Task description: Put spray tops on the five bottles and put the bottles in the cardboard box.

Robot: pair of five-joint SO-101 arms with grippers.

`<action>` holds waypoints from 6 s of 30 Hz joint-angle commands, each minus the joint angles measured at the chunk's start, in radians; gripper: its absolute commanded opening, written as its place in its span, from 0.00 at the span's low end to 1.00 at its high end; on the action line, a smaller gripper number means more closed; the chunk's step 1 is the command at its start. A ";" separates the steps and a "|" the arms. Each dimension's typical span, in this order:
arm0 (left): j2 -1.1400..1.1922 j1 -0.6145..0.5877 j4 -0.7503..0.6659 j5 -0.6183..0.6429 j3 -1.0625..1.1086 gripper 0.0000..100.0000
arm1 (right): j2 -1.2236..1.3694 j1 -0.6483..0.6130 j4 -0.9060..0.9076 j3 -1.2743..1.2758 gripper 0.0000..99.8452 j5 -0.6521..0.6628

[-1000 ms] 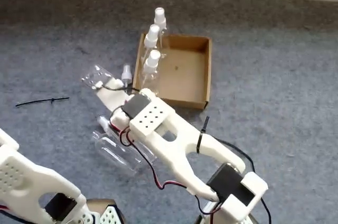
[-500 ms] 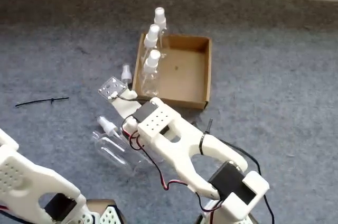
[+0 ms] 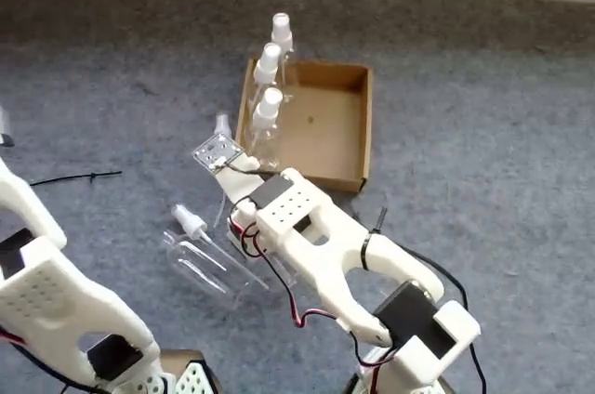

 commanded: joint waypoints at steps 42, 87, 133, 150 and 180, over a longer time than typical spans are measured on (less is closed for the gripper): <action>-0.518 0.696 -0.680 0.677 1.420 0.15 | -0.917 0.142 -0.090 0.654 0.05 0.095; -0.602 0.694 -0.641 0.677 1.391 0.25 | -0.917 0.142 -0.090 0.656 0.05 0.094; -0.312 0.684 -0.618 0.667 1.178 0.09 | -0.917 0.142 -0.091 0.656 0.05 0.094; -0.315 0.687 -0.675 0.669 1.119 0.00 | -0.924 0.142 -0.091 0.656 0.05 0.094; -0.361 0.584 0.015 0.563 -0.087 0.00 | -1.448 0.147 -0.156 0.659 0.00 0.094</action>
